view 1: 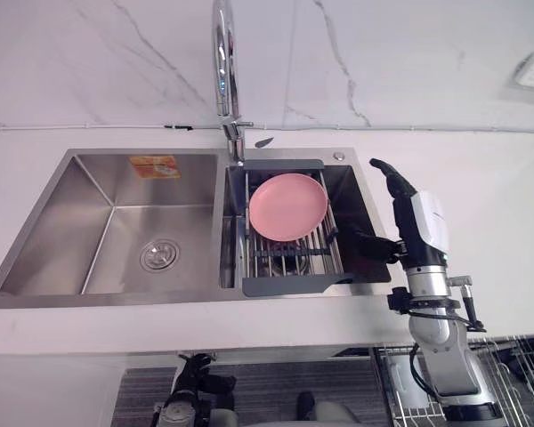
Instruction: Walk over to the sink, pick up the cup, carry it to the dishwasher, place the cup inside the dishwasher, then close the dishwasher door
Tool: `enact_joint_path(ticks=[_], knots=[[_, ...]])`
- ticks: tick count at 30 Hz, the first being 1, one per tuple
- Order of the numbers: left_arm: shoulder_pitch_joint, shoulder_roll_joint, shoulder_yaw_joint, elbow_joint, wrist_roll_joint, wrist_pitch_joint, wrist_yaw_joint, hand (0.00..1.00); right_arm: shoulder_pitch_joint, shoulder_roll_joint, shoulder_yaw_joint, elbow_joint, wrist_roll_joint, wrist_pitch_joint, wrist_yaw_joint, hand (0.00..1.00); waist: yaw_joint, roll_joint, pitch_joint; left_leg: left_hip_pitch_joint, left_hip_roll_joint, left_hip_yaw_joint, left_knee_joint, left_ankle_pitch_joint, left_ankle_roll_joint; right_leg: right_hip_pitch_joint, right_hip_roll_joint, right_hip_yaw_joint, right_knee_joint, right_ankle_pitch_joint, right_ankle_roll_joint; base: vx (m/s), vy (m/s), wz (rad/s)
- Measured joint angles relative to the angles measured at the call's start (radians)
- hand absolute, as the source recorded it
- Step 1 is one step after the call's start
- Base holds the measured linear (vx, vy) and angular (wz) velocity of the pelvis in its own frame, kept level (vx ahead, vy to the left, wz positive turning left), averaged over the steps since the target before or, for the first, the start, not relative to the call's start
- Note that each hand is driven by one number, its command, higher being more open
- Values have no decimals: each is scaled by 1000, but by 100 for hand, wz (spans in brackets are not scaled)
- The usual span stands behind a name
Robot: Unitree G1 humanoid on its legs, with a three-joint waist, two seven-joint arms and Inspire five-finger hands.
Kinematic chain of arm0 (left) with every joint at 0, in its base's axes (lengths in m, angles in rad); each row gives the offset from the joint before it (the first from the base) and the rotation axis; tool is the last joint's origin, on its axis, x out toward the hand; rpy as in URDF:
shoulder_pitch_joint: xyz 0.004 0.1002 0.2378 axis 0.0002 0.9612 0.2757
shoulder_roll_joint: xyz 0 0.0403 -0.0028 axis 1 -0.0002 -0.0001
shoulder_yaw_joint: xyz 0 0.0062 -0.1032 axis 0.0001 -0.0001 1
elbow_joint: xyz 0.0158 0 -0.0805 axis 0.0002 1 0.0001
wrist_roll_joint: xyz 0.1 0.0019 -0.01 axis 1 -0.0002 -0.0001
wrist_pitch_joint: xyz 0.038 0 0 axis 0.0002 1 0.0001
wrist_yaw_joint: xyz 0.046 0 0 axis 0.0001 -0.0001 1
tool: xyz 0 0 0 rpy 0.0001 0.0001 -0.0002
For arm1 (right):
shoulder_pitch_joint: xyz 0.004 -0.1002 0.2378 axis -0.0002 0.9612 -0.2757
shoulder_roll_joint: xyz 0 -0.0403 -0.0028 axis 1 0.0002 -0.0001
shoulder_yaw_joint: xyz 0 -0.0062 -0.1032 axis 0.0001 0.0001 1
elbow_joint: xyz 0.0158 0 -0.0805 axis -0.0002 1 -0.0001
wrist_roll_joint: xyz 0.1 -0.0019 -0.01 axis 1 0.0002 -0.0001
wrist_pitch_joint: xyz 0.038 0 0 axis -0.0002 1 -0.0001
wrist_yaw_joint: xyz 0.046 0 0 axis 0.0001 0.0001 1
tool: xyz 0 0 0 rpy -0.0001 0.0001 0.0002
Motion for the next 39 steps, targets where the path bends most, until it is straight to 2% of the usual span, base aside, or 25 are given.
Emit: enact_joint_path(ticks=[4, 13, 17, 28, 39], knots=[[-2, 1, -1, -4, 9, 6, -30, 90, -1, -5, 5, 34, 2, -15, 22, 90, 5, -1, -1, 6, -2, -34, -3, 0, 0, 37, -2, -34, -30, 3, 2, 49, 3, 25], [9, -1, -8, 0, 16, -5, -30, 90, -11, -75, 73, 115, -1, -30, 40, 90, 4, 3, -26, 12, -3, -52, -20, 12, -4, 60, 3, -52, -55, 8, 0, -20, -4, 6], [12, -1, -10, 0, 29, -20, -30, 90, -64, -110, 120, 187, -14, -30, 40, 90, 2, 3, -26, 8, -5, -74, -46, 32, -4, 59, 1, -72, -64, 12, 2, -21, 1, 14], [12, 0, -27, -7, 36, -22, -30, 90, -190, -190, 219, 309, -102, -27, 40, 90, 8, 3, -26, -22, -13, -119, -46, 36, -4, 56, -4, -118, -77, 12, 2, 7, -1, 13], [14, -1, -27, -24, 33, -21, -8, 90, -271, -263, 258, 431, -167, -20, 39, 90, 19, 2, -25, -57, -21, -153, -46, 49, -3, 40, -10, -151, -79, 12, 2, -13, 0, 10]])
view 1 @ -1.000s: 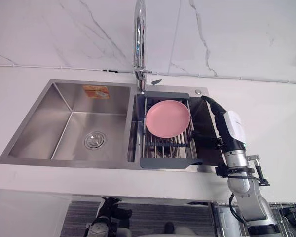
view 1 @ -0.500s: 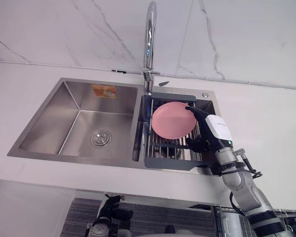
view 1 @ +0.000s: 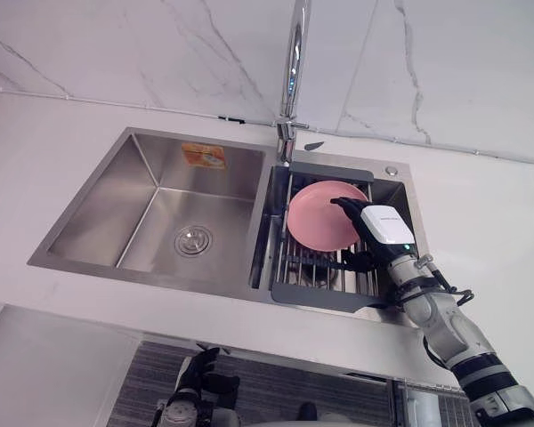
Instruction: Walk over to the sink, pick up the cup, carry it to the dishwasher, place the cup inside the dishwasher, then close the dishwasher door
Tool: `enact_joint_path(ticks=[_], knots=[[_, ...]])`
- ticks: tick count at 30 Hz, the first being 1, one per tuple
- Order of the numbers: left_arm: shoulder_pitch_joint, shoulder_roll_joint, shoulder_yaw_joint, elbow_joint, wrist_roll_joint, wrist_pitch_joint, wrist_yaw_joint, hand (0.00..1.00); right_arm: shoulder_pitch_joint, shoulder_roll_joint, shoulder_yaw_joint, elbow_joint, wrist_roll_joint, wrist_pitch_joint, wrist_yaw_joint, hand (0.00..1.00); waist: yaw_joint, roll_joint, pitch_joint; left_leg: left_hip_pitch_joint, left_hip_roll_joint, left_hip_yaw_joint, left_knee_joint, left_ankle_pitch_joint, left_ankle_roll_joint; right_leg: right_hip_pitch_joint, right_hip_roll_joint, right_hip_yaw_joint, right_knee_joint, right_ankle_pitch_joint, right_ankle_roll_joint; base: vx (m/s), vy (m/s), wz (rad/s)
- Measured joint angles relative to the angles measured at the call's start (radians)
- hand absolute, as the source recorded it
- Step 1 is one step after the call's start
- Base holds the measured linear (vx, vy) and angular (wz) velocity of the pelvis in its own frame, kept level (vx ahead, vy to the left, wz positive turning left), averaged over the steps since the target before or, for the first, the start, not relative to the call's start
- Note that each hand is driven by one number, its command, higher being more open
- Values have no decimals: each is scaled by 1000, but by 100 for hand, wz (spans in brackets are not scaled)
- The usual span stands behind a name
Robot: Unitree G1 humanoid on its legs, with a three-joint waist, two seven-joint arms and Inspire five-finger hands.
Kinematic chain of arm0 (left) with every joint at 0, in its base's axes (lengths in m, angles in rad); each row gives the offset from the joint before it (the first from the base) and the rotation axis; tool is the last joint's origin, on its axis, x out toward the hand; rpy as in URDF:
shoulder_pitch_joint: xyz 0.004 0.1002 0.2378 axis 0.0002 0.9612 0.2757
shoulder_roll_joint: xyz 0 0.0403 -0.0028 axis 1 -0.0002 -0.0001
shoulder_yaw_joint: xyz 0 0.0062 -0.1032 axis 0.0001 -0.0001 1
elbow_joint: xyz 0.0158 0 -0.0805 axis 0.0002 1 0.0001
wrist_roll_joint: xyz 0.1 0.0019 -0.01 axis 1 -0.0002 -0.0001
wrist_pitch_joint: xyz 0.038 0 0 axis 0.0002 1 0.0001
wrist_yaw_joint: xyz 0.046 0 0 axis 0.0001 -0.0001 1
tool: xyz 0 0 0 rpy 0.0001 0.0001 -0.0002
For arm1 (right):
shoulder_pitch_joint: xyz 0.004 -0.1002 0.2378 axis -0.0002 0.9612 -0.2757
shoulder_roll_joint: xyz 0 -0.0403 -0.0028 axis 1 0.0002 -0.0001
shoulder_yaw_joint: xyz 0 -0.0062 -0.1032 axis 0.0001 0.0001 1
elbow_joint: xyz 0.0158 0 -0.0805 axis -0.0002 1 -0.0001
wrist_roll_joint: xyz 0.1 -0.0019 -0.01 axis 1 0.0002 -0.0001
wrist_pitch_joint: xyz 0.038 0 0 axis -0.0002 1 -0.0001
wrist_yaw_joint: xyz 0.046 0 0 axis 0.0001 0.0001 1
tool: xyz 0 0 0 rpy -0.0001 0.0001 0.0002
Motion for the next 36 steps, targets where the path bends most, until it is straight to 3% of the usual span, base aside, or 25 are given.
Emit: enact_joint_path(ticks=[11, 12, 24, 36], knots=[[1, 0, -2, -19, 0, -1, 0, 90, -83, -4, 30, 69, -35, 15, -15, 90, 13, -3, 5, -6, -1, -2, 0, 2, 0, -5, -1, -2, 0, 0, 0, -1, 0, 0], [1, -1, -2, -21, -1, -3, 0, 90, -86, -1, 30, 74, -36, 21, -23, 30, 16, -3, 5, -9, -1, -4, 0, 3, 0, -7, -1, -4, 0, 0, 0, -12, 0, 4], [0, 6, -1, -26, -25, -13, 22, 90, -159, 35, 36, 115, -28, 30, -88, 30, 12, -11, 34, -29, 1, -8, -2, 15, -3, -30, 2, -4, 9, 0, 0, -18, -1, 0], [-1, 15, -1, -41, -40, -18, 21, 90, -172, 49, 14, 98, 14, 28, -94, 30, 14, -31, 52, -28, 3, -13, -14, 21, -4, -33, 3, -7, 9, 1, -1, -2, -1, 1]])
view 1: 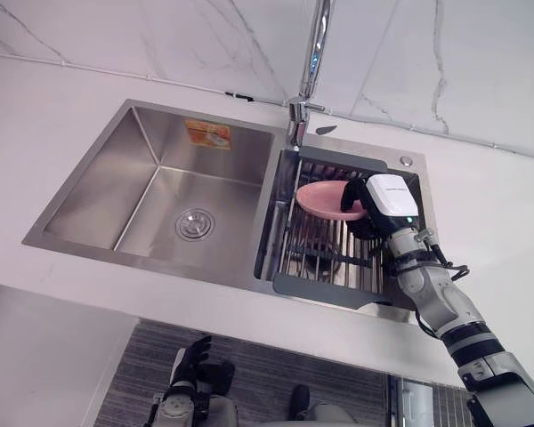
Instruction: Walk over to the sink, pick up the cup, carry it to the dishwasher, place the cup inside the dishwasher, then close the dishwasher door
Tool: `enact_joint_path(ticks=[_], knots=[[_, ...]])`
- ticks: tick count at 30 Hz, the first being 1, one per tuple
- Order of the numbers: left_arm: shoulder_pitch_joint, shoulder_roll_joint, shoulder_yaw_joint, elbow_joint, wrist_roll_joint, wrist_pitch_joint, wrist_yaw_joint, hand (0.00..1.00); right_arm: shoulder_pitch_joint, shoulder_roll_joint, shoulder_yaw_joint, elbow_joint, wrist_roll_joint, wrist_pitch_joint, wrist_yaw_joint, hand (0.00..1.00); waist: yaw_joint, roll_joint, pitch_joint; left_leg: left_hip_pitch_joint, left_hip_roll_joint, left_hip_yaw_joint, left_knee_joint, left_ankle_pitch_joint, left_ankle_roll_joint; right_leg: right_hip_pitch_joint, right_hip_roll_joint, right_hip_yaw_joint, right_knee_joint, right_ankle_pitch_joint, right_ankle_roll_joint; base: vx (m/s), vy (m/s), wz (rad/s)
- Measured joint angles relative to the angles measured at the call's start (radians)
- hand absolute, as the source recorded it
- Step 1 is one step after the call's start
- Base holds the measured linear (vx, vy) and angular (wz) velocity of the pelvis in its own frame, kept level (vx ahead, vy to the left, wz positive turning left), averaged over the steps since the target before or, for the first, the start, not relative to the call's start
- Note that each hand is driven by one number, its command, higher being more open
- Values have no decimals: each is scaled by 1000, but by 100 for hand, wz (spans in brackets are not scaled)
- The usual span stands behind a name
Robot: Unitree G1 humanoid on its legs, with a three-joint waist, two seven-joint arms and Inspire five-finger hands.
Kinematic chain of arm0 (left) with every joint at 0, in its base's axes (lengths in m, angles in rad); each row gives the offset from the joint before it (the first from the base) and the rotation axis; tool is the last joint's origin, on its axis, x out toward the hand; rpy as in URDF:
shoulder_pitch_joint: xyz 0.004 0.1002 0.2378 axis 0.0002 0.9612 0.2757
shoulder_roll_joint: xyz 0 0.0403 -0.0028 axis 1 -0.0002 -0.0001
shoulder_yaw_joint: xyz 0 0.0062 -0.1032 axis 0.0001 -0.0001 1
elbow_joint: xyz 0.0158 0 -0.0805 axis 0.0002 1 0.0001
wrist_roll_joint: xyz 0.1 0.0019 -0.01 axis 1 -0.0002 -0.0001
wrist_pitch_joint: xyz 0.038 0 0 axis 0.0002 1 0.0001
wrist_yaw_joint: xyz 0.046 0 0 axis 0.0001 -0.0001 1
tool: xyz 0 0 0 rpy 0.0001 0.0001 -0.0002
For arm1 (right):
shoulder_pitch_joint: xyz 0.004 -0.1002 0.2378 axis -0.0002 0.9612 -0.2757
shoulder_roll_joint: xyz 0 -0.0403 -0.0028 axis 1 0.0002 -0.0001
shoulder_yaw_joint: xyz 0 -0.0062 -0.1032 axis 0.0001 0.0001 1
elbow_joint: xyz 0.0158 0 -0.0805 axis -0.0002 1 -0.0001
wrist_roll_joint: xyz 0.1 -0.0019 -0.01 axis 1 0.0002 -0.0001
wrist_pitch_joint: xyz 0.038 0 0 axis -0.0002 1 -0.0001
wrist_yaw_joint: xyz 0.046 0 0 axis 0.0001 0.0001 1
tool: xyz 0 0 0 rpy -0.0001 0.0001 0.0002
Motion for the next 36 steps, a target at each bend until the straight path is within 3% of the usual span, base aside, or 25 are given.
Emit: enact_joint_path(ticks=[5, 9, 19, 26, 36], knots=[[0, 3, 0, -5, 0, 0, -2, 90, 0, -40, 8, -36, -3, -3, 27, 30, 0, -7, 4, 5, 0, 4, -4, 0, 0, 0, -1, 4, 0, 0, 0, 0, 0, -1], [0, 7, 1, -15, 1, -1, -4, 90, 0, -136, 56, -94, -6, -23, 46, 30, 1, -18, 10, 7, 0, 4, -4, 0, 0, 2, -1, 7, 0, 0, 0, 0, 0, 0], [0, 9, 9, -4, 2, -1, -6, 90, -17, -273, 79, -263, -63, -81, 76, 30, -1, -18, 10, 34, 6, 25, -5, -5, 7, 17, 4, 34, 2, 1, 0, -19, -3, -7], [-10, 10, 10, 20, 2, -1, -7, 90, -1, -276, 66, -315, -64, -88, 76, 30, -9, -16, 9, 44, 7, 39, -5, -5, 8, 16, 5, 49, 7, 1, -1, -21, 1, -6], [-12, 9, 10, 41, 4, 4, -7, 90, 166, -173, -135, -544, -56, -94, 50, 30, -20, -13, -12, 64, 3, 69, -5, -9, 13, 16, -1, 78, 19, 1, -1, -20, 8, -8]])
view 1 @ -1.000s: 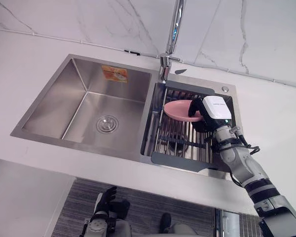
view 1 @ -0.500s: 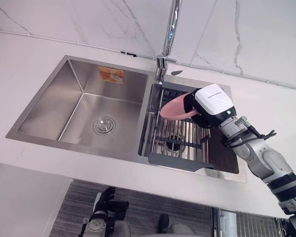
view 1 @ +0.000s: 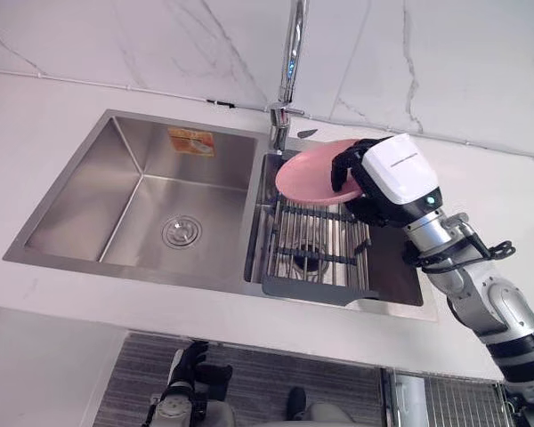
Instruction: Walk over to the sink, pick up the cup, carry it to the dishwasher, place the cup inside the dishwasher, then close the dishwasher door
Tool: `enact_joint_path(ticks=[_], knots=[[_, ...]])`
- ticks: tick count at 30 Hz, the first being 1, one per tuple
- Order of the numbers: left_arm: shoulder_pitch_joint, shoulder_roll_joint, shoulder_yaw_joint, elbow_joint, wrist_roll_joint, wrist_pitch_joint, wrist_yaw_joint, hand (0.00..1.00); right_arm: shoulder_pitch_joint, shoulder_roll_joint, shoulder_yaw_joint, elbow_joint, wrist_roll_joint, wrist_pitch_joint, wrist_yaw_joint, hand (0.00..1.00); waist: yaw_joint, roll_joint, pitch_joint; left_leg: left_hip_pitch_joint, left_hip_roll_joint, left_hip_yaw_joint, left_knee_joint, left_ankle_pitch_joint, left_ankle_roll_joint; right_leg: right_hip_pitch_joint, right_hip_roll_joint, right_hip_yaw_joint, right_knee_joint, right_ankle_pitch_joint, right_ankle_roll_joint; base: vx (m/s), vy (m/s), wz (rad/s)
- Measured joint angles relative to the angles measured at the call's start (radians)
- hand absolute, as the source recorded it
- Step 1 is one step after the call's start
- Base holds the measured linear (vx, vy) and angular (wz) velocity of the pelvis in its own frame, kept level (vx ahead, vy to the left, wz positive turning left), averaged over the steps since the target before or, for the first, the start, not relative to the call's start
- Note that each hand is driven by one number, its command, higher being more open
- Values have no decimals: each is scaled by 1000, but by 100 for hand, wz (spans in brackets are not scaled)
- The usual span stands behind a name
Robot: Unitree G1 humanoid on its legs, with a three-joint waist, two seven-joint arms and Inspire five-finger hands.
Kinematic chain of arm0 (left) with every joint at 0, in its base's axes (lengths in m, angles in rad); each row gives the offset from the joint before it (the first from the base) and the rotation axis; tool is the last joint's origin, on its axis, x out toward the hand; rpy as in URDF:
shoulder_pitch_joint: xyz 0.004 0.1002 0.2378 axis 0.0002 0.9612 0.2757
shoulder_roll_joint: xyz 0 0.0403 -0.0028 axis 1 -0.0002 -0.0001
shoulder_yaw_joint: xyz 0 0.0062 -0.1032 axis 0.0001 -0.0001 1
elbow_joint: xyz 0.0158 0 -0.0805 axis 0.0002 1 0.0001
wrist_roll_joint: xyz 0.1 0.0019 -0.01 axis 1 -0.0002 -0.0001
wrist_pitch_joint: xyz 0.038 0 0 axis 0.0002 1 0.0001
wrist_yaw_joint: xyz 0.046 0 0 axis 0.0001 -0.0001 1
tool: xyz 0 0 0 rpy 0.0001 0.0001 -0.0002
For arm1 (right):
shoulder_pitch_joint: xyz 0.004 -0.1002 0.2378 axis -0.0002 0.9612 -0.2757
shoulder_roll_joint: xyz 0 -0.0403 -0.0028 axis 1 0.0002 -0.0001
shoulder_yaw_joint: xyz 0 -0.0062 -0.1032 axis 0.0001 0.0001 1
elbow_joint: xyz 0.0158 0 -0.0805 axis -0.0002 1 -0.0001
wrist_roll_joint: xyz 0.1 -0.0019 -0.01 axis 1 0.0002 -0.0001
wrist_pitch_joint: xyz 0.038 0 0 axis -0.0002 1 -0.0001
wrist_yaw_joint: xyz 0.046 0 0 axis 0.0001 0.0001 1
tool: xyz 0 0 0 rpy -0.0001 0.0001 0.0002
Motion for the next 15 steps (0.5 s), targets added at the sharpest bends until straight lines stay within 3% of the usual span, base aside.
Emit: enact_joint_path(ticks=[15], knots=[[1, -9, 17, 67, 0, 39, 1, 90, 300, 187, -170, -187, 14, -4, -33, 30, -40, 25, -54, 30, 4, 47, -4, -6, 1, 3, 2, 47, 16, 1, 3, -43, -2, -9]])
